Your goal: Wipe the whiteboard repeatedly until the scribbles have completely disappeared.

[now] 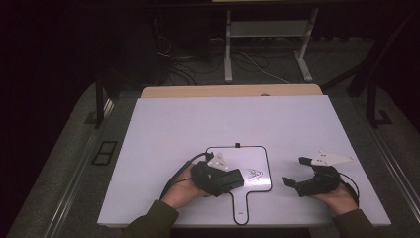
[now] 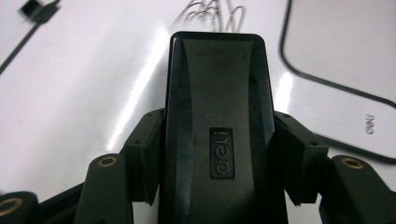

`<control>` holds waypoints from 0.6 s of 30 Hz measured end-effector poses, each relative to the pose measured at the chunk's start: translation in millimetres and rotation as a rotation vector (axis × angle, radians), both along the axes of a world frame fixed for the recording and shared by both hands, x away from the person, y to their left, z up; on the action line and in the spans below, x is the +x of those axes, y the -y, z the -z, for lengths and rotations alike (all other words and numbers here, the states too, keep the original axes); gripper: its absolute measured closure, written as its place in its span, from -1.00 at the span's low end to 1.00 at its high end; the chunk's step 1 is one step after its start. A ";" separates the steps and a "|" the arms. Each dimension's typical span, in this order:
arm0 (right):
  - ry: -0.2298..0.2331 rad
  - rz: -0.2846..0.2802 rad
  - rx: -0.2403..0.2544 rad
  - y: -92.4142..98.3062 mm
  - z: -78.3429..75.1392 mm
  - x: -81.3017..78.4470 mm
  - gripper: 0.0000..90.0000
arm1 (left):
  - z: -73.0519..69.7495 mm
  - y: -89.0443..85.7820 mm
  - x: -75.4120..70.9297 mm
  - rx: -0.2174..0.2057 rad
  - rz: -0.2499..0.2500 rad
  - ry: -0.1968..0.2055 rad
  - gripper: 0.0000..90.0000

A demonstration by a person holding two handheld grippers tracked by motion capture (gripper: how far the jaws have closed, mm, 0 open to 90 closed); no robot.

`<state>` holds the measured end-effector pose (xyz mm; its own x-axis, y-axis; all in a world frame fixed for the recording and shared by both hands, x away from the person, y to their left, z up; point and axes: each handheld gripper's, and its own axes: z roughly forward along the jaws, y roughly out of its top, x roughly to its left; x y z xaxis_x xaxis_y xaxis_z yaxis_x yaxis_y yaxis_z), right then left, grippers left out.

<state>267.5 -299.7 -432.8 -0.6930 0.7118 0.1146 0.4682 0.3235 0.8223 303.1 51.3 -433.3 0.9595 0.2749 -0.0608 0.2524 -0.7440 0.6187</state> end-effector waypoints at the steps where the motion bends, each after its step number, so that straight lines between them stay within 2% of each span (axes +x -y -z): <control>1: 0.002 0.001 0.001 0.2 0.0 0.1 -0.98 | 0.6 -0.5 0.8 -0.011 -0.008 -0.006 -0.13; 4: 0.003 0.002 0.000 0.8 -0.1 0.1 -0.98 | 0.4 -5.6 6.4 -0.006 -0.027 -0.001 -0.13; 13: 0.004 0.001 0.000 0.4 -0.1 0.3 -0.98 | 1.5 -24.4 30.4 -0.024 -0.128 -0.003 -0.13; 15: 0.002 0.000 0.000 0.2 0.0 0.3 -0.98 | 1.4 -25.7 35.8 -0.028 -0.139 -0.009 -0.13; 17: 0.001 0.000 0.000 0.0 0.1 0.4 -0.98 | 0.5 -23.8 40.2 -0.023 -0.147 0.001 -0.13; 18: 0.001 0.002 -0.001 -0.1 0.2 0.4 -0.98 | -1.1 -22.6 42.2 -0.036 -0.146 -0.003 -0.12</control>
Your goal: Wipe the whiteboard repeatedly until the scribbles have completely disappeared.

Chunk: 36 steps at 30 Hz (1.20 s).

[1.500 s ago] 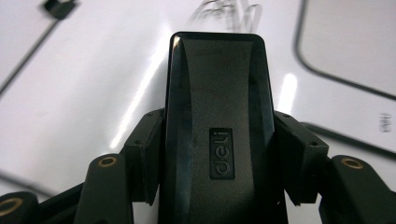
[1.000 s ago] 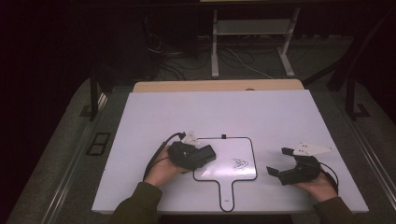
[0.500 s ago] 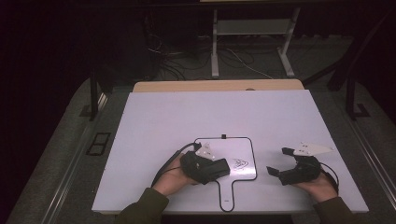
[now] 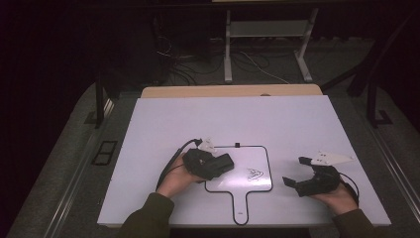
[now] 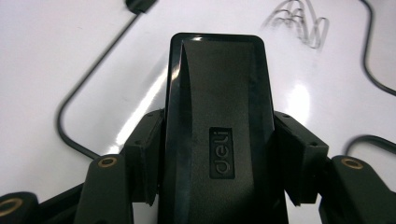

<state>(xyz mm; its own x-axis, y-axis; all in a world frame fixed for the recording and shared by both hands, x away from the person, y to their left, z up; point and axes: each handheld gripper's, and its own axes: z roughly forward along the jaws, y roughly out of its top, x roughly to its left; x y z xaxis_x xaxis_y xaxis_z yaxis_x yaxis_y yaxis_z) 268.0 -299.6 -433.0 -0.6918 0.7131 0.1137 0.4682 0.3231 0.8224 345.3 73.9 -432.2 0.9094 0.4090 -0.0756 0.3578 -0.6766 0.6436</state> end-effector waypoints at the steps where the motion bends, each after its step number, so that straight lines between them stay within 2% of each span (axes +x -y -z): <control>1: 0.000 0.001 0.001 0.1 -0.1 0.1 -0.98 | -2.5 1.6 1.0 -0.025 0.001 -0.009 -0.12; 2: 0.001 0.000 0.002 0.2 -0.1 0.1 -0.98 | -5.4 4.2 1.4 -0.042 0.004 -0.004 -0.12; 5: -0.001 0.002 0.001 0.6 0.0 0.4 -0.98 | -11.8 16.2 2.6 -0.026 0.029 0.018 -0.12; 9: -0.002 -0.001 0.000 -0.1 0.2 0.7 -0.98 | -11.9 36.2 8.0 -0.018 0.050 0.017 -0.12; 15: 0.000 0.002 0.003 1.4 0.0 1.0 -0.98 | -10.9 72.5 12.6 -0.044 0.091 -0.002 -0.12; 16: -0.001 0.005 0.004 1.5 0.0 0.9 -0.98 | -11.0 77.9 13.5 -0.023 0.113 0.002 -0.12; 18: -0.002 0.004 0.005 1.7 0.1 0.8 -0.98 | -8.1 88.9 12.9 -0.014 0.106 0.001 -0.12; 23: 0.000 0.002 0.006 2.3 -0.1 0.6 -0.98 | 2.3 97.1 19.2 0.014 0.124 0.003 -0.13; 24: -0.001 0.001 0.007 2.5 -0.1 0.8 -0.98 | 2.7 96.8 18.7 0.004 0.116 -0.008 -0.12; 26: -0.001 0.001 0.008 2.6 -0.1 1.0 -0.98 | 2.0 97.0 18.9 0.016 0.133 -0.001 -0.12; 27: 0.000 0.000 0.007 2.4 0.0 0.9 -0.98 | 1.6 97.2 18.2 0.030 0.148 0.001 -0.12; 28: -0.001 0.001 0.006 2.1 0.0 0.8 -0.98 | 2.6 99.4 15.2 0.016 0.139 -0.001 -0.13; 32: 0.000 0.001 0.003 1.6 -0.1 0.7 -0.98 | 1.9 109.4 2.3 0.037 0.204 0.009 -0.13; 36: 0.001 0.003 0.004 1.9 -0.2 0.4 -0.98 | 1.6 120.0 -13.6 0.044 0.240 -0.003 -0.13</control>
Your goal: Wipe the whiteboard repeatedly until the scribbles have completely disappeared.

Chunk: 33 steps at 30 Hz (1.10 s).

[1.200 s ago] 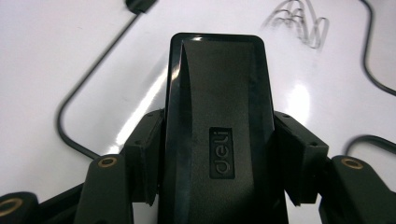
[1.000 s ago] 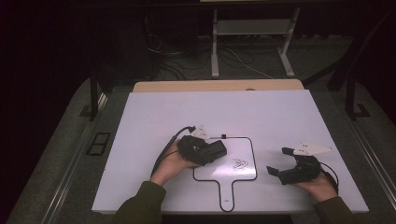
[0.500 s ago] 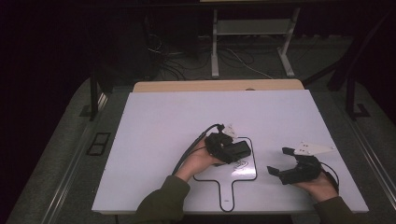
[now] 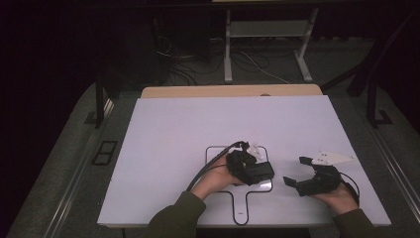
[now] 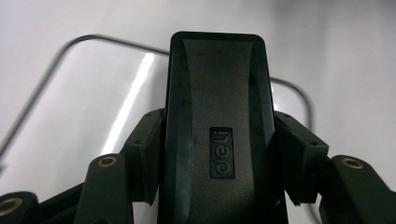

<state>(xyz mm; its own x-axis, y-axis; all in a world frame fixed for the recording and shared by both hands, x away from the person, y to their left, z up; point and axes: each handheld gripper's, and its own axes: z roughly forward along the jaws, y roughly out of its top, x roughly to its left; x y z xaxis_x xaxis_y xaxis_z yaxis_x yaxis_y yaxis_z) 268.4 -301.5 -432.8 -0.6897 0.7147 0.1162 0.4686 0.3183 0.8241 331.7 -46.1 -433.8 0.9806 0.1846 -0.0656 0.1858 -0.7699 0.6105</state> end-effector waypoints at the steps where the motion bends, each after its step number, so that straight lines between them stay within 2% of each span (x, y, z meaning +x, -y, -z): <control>1: 0.000 0.000 0.000 0.0 0.0 0.0 -0.98 | -0.2 1.0 -1.1 0.004 0.016 0.003 -0.13; 5: -0.001 -0.002 -0.003 -0.5 0.1 -0.1 -0.98 | 0.2 -0.7 1.8 -0.006 0.016 -0.011 -0.13; 8: 0.001 -0.001 0.000 0.1 0.0 -0.2 -0.98 | 0.4 -8.0 12.9 -0.007 -0.026 0.014 -0.13; 11: 0.001 0.000 0.001 0.6 0.0 0.1 -0.98 | 0.9 -20.2 26.8 -0.014 -0.094 0.026 -0.13; 14: 0.001 0.000 0.001 0.3 0.1 0.1 -0.98 | 1.8 -31.0 36.7 -0.037 -0.142 0.008 -0.13; 17: 0.001 0.000 0.001 0.4 0.0 0.3 -0.98 | 1.1 -27.0 33.3 -0.016 -0.113 0.026 -0.13; 23: 0.006 0.011 0.014 3.0 -1.9 0.6 -0.98 | 1.9 -0.4 4.8 -0.021 -0.013 0.013 -0.13; 26: 0.010 0.015 0.017 4.0 -2.3 0.4 -0.98 | 2.2 6.4 -6.1 -0.024 0.020 0.013 -0.13; 27: 0.010 0.015 0.017 4.2 -2.4 0.4 -0.98 | 1.2 7.0 -7.6 -0.009 0.039 0.015 -0.13; 28: 0.010 0.014 0.017 4.2 -2.3 0.5 -0.98 | 2.0 8.2 -9.7 -0.021 0.031 0.011 -0.13; 30: 0.009 0.013 0.015 3.7 -2.0 0.7 -0.98 | 1.6 7.0 -6.2 -0.016 0.044 0.003 -0.13; 31: 0.008 0.012 0.014 3.4 -1.9 0.7 -0.98 | 2.3 6.3 -3.8 -0.029 0.024 0.003 -0.13; 33: 0.008 0.013 0.014 3.4 -2.0 0.6 -0.98 | 2.1 2.6 5.1 -0.024 -0.001 0.012 -0.13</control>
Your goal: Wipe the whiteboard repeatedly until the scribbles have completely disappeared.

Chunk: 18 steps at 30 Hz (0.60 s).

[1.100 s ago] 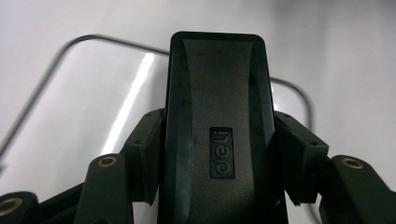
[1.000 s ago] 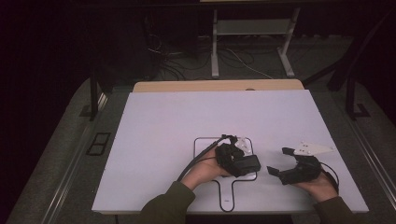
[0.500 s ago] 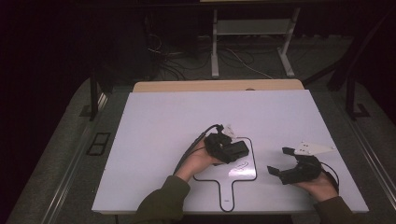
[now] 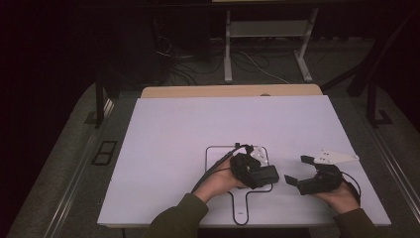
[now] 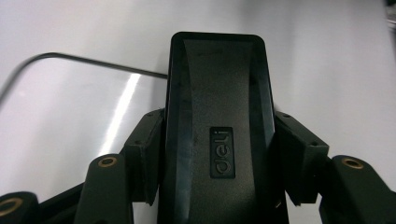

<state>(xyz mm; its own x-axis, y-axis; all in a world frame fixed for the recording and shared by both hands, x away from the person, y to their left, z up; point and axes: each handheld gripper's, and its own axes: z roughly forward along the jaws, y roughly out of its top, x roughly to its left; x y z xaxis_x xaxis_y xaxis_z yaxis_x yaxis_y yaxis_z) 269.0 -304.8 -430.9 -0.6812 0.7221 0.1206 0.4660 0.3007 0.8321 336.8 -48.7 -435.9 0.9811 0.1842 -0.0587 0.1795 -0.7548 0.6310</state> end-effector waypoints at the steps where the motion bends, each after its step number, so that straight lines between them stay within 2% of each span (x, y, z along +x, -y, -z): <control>1: 0.001 0.000 0.000 0.1 -0.1 -0.1 -0.98 | 0.4 -2.5 5.1 -0.006 -0.022 0.008 -0.13; 3: 0.001 0.001 0.000 0.3 -0.1 -0.1 -0.98 | 0.2 -10.5 16.0 -0.001 -0.068 0.019 -0.13; 7: -0.001 0.002 -0.002 0.5 0.2 0.1 -0.98 | 1.2 -27.6 33.4 -0.023 -0.170 0.008 -0.13; 10: -0.001 -0.002 -0.003 0.1 0.4 0.5 -0.98 | 1.0 -24.8 30.9 -0.015 -0.158 0.021 -0.13; 12: -0.001 -0.002 -0.003 -0.2 0.6 0.7 -0.98 | 1.1 -17.3 24.3 -0.014 -0.103 0.008 -0.13; 13: -0.002 -0.002 -0.002 -0.3 0.6 0.8 -0.98 | 1.1 -12.0 19.4 -0.010 -0.080 0.015 -0.13; 18: -0.001 -0.001 -0.001 -0.1 0.2 0.2 -0.98 | 1.3 11.2 -8.9 -0.008 0.008 0.011 -0.13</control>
<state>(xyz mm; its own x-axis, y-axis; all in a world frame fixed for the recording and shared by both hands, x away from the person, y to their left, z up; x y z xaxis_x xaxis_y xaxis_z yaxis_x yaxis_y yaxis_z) 269.2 -304.8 -431.1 -0.6816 0.7218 0.1202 0.4663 0.3020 0.8315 327.9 -60.0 -437.2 0.9831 0.1764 -0.0489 0.1665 -0.7511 0.6388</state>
